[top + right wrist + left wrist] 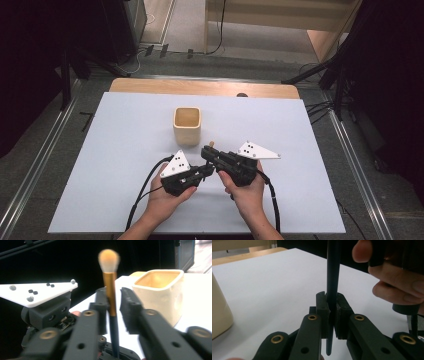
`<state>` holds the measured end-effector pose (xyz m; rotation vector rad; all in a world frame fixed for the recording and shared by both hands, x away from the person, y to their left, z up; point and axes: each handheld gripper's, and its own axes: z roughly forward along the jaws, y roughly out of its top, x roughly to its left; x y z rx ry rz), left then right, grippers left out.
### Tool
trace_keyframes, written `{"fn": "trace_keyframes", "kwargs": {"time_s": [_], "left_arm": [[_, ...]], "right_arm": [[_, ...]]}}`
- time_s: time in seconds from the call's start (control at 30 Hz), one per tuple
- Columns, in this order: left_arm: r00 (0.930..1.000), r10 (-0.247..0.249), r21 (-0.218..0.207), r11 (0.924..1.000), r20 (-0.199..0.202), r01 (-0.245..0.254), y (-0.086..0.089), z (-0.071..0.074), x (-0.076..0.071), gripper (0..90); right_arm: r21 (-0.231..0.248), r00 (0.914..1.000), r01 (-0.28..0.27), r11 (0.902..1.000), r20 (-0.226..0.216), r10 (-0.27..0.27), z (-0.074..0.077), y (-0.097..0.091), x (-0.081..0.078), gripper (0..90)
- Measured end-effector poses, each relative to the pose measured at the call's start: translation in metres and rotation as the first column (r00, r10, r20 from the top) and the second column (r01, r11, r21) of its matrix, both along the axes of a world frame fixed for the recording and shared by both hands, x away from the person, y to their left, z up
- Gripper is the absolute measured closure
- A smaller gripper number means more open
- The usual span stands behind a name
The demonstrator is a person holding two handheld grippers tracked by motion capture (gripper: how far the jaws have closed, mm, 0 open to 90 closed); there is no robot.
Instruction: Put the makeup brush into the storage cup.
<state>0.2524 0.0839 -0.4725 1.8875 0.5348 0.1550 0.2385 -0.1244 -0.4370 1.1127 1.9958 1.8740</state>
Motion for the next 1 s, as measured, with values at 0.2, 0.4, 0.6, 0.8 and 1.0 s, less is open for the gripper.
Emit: {"fn": "trace_keyframes", "kwargs": {"time_s": [0.2, 0.4, 0.6, 0.8, 1.0], "left_arm": [[0.9999, 0.013, -0.075, 0.9971, 0.004, -0.012, 0.006, 0.006, 0.000, 69.9], [0.9996, 0.029, -0.106, 0.9939, -0.004, -0.029, 0.008, 0.012, -0.001, 72.2], [0.9993, 0.028, -0.115, 0.9929, -0.026, -0.031, 0.009, 0.015, 0.001, 81.8], [0.9994, 0.027, -0.098, 0.9948, -0.020, -0.028, 0.008, 0.014, 0.002, 84.0], [0.9992, 0.039, -0.092, 0.9949, -0.008, -0.040, 0.014, 0.012, 0.006, 84.1]], "right_arm": [[-0.033, 0.9995, 0.022, 0.9992, 0.025, -0.021, 0.000, 0.002, -0.002, 84.4], [-0.041, 0.9982, 0.011, 0.9991, 0.060, -0.008, -0.002, 0.008, -0.005, 84.4], [-0.044, 0.9961, -0.011, 0.9990, 0.087, 0.014, -0.002, 0.012, -0.006, 84.3], [-0.033, 0.9954, 0.019, 0.9993, 0.094, -0.016, -0.001, 0.006, -0.004, 51.3], [-0.085, 0.9907, 0.098, 0.9915, 0.102, -0.090, 0.004, -0.012, -0.004, 1.7]]}}
